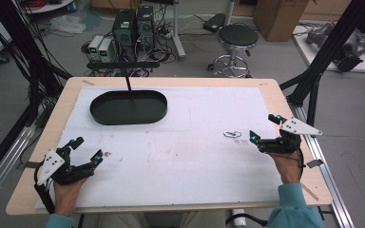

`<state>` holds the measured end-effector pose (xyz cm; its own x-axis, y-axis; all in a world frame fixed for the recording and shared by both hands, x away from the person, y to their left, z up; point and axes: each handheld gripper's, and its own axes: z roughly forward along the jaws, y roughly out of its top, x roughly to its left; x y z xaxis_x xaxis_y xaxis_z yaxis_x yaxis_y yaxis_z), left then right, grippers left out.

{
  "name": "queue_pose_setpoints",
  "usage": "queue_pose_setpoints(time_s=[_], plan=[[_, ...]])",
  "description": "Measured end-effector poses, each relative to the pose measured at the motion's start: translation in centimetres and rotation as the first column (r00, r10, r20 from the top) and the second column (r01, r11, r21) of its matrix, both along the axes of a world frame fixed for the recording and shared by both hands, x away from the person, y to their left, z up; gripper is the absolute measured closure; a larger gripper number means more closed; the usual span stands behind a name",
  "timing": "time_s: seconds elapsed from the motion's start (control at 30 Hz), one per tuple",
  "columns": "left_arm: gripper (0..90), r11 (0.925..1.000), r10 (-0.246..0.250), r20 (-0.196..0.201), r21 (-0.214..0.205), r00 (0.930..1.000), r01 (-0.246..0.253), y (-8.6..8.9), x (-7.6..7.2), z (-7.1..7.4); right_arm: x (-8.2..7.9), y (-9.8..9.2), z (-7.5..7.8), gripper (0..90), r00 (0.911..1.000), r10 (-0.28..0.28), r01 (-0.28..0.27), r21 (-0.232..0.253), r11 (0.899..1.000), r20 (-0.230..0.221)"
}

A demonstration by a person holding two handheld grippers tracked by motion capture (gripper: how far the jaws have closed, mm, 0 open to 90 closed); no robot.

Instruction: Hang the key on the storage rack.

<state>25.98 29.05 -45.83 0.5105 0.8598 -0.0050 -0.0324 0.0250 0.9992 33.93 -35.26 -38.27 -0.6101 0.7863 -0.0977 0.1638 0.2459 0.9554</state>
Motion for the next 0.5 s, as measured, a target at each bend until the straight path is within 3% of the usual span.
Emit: queue_pose_setpoints(time_s=[0.13,0.2,0.33,0.5], plan=[[14.1,1.0000,0.000,0.000,0.000,1.0000,0.000,0.0,0.0,0.0,1.2,-0.2,0.7,2.7,0.9987,0.039,-0.040,-0.025,0.999,-0.033],[14.1,1.0000,0.000,0.000,0.000,1.0000,0.000,0.0,0.0,0.0,2.0,-0.4,1.1,2.7,0.9951,0.060,-0.063,-0.038,0.997,-0.078],[14.1,1.0000,0.000,-0.001,-0.001,1.0000,0.000,0.0,0.0,0.0,3.2,-0.6,1.6,2.7,0.9907,0.084,-0.091,-0.065,0.994,-0.107],[14.1,1.0000,0.001,0.000,0.000,1.0000,-0.001,0.0,0.0,0.0,4.8,-0.7,2.2,2.7,0.9752,0.141,-0.158,-0.087,0.984,-0.171]])
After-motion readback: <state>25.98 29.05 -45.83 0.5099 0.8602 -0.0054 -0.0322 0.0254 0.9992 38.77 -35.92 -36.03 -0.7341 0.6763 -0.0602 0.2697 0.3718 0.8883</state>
